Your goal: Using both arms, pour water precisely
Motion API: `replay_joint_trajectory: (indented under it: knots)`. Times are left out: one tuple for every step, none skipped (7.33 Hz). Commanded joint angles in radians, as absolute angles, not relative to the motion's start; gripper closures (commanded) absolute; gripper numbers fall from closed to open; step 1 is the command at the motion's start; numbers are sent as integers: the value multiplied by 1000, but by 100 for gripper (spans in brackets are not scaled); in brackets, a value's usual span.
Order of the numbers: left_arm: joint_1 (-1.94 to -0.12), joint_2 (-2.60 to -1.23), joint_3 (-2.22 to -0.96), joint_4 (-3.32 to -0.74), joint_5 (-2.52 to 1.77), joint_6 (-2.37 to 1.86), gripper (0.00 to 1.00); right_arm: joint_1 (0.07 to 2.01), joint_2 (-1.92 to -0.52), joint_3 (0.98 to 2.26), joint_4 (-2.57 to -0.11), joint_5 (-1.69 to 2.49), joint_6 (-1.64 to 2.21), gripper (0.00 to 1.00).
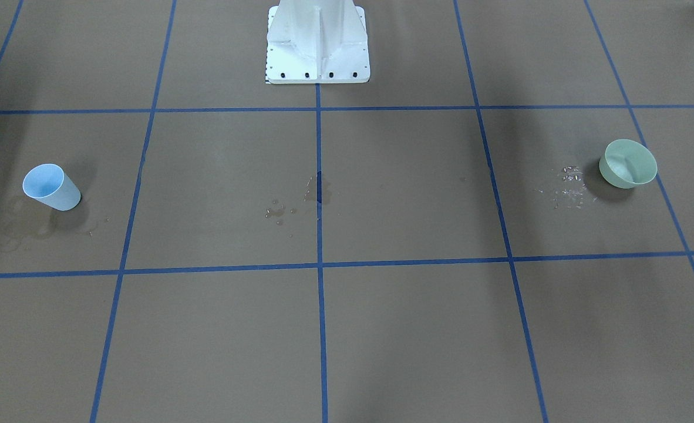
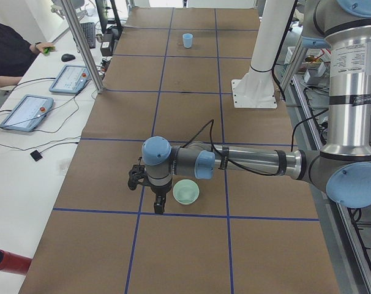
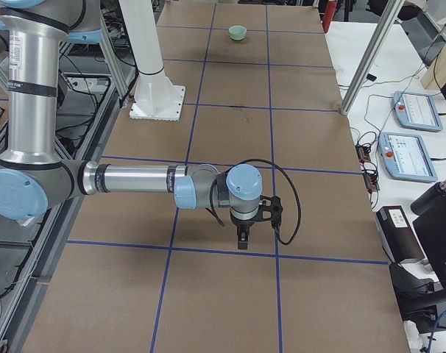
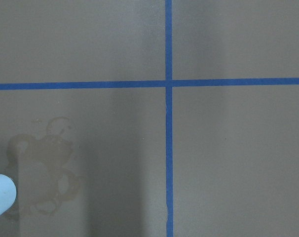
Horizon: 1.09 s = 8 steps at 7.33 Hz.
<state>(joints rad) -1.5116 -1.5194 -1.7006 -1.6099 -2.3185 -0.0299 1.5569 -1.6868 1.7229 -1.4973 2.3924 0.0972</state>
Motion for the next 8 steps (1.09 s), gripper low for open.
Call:
replay_joint_trajectory:
  knots:
    - [-1488, -1569, -1691, -1630, -2360, -40, 0, 1557, -1680, 1736, -1496, 2393, 98, 0]
    - [-1430, -1563, -1687, -1658, -2370, -139, 0, 1557, -1680, 1738, -1496, 2393, 98, 0]
    - [-1405, -1524, -1678, -1771, -2368, -260, 0, 1557, -1684, 1743, -1496, 2395, 98, 0]
    - [-1366, -1478, -1627, -1949, -2367, -359, 0, 1557, -1686, 1747, -1496, 2396, 98, 0]
    - [-1326, -1456, -1568, -2100, -2365, -487, 0, 1557, -1686, 1747, -1496, 2396, 98, 0]
    - [-1251, -1453, -1510, -2208, -2362, -546, 0, 1557, -1684, 1746, -1496, 2396, 98, 0]
    - [-1220, -1451, -1471, -2267, -2364, -590, 0, 1555, -1684, 1747, -1496, 2396, 98, 0]
    - [-1209, -1436, -1471, -2272, -2364, -598, 0, 1557, -1684, 1747, -1496, 2396, 100, 0]
